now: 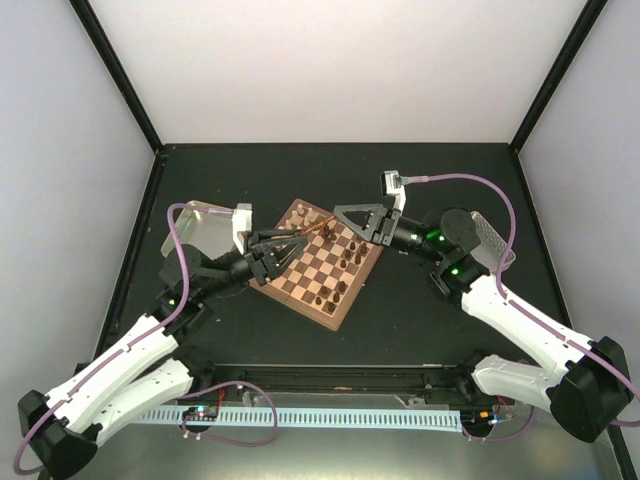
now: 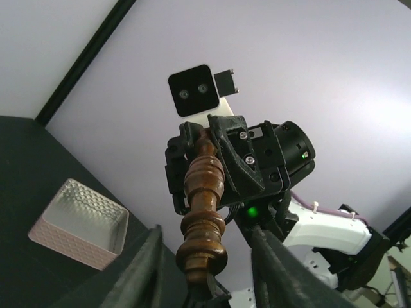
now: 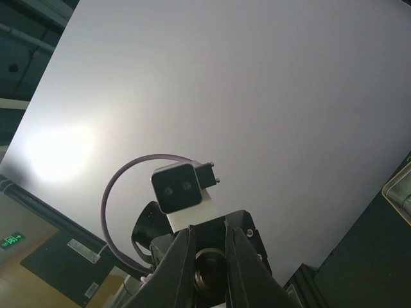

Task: Set up the chess pieces on the board
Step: Place the chess piece on the chessboard.

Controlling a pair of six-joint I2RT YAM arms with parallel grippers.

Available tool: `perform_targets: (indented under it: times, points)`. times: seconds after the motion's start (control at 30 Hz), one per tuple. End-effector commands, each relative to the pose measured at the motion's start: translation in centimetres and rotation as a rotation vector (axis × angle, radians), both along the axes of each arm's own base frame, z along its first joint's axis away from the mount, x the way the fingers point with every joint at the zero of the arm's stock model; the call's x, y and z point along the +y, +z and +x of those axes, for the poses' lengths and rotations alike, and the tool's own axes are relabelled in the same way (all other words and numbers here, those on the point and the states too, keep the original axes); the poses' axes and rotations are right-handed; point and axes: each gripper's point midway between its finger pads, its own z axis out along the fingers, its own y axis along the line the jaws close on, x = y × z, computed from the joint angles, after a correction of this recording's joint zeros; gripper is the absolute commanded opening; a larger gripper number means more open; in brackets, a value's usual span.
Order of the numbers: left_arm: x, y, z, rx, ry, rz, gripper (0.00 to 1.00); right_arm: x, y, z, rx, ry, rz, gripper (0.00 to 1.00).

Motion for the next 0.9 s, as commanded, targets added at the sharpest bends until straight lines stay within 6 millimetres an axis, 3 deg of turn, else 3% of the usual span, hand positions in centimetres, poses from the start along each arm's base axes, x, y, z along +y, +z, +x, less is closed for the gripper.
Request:
perform_targets:
  times: [0.0,0.13,0.37,0.5,0.63,0.87]
  points:
    - [-0.1,1.5,-0.7,-0.043,-0.037,-0.025,0.35,-0.2,0.2,0.1,-0.023,-0.013,0.019,0.03]
    - [0.1,1.8,-0.5,-0.064,-0.016,-0.026,0.19,-0.2,-0.3,0.2,-0.021,-0.018,-0.001,0.03]
    - [1.2,2.2,-0.4,-0.119,0.064,0.001,0.05,-0.6,-1.6,0.6,-0.033,-0.077,-0.073,0.03]
    - [1.5,1.2,0.1,-0.101,0.106,0.076,0.04,-1.4,-2.3,1.3,-0.052,-0.163,-0.141,0.03]
    - [2.4,-1.2,1.7,-0.063,0.21,0.26,0.04,-3.7,-4.4,2.7,-0.083,-0.348,-0.327,0.03]
    - [1.4,-8.1,3.9,0.104,0.168,0.675,0.04,-10.8,-10.2,4.6,-0.039,-0.709,-0.644,0.03]
